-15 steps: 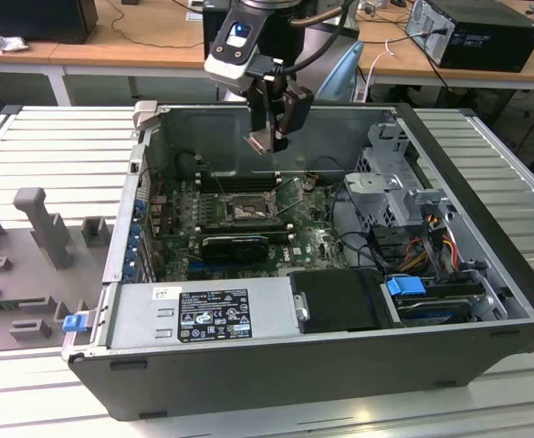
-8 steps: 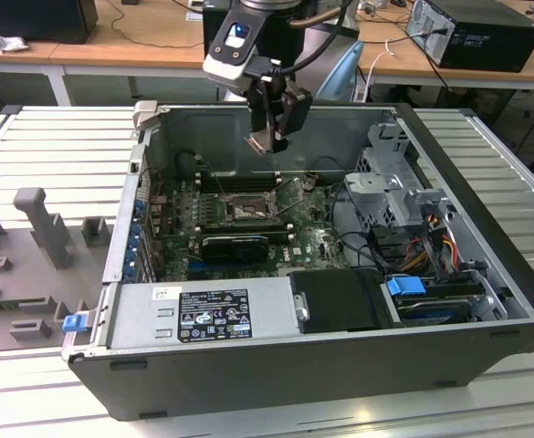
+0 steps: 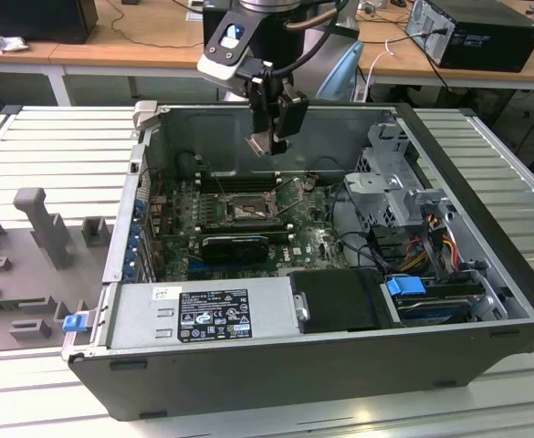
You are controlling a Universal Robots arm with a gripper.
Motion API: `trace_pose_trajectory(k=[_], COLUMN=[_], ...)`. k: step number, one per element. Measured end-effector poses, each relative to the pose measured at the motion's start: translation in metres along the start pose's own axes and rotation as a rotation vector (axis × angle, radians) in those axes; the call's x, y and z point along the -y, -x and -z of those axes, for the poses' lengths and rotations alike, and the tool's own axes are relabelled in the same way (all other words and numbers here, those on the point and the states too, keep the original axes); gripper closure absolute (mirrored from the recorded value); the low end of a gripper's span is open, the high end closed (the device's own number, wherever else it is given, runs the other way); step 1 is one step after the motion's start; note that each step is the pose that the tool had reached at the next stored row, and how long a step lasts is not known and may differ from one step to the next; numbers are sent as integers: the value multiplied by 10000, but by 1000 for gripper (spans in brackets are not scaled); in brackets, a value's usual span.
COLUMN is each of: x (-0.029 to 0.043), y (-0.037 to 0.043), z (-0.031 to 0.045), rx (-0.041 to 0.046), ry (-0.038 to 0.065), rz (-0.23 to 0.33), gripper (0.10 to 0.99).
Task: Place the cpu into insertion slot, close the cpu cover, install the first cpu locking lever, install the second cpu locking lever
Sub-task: 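Place the cpu into insertion slot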
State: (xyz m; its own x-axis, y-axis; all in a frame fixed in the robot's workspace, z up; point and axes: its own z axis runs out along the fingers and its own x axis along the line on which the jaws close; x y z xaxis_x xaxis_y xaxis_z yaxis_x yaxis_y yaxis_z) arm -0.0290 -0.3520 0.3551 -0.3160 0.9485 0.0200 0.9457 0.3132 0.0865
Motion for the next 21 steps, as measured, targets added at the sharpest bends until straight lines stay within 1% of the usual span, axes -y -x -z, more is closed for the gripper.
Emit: trace_pose_trajectory(k=[1,2,6,13,20,21], x=[0,0,1,3,5,6], y=[0,0,0,1,3,4], z=[-1,-3,-10,-33,-100,-119], rx=[10,32,77,97,105,107], ry=[3,8,19,22,8,8], rz=[-122,-376,-911,-1106,-1124,-1128], gripper=[557,557,557,557,557,557])
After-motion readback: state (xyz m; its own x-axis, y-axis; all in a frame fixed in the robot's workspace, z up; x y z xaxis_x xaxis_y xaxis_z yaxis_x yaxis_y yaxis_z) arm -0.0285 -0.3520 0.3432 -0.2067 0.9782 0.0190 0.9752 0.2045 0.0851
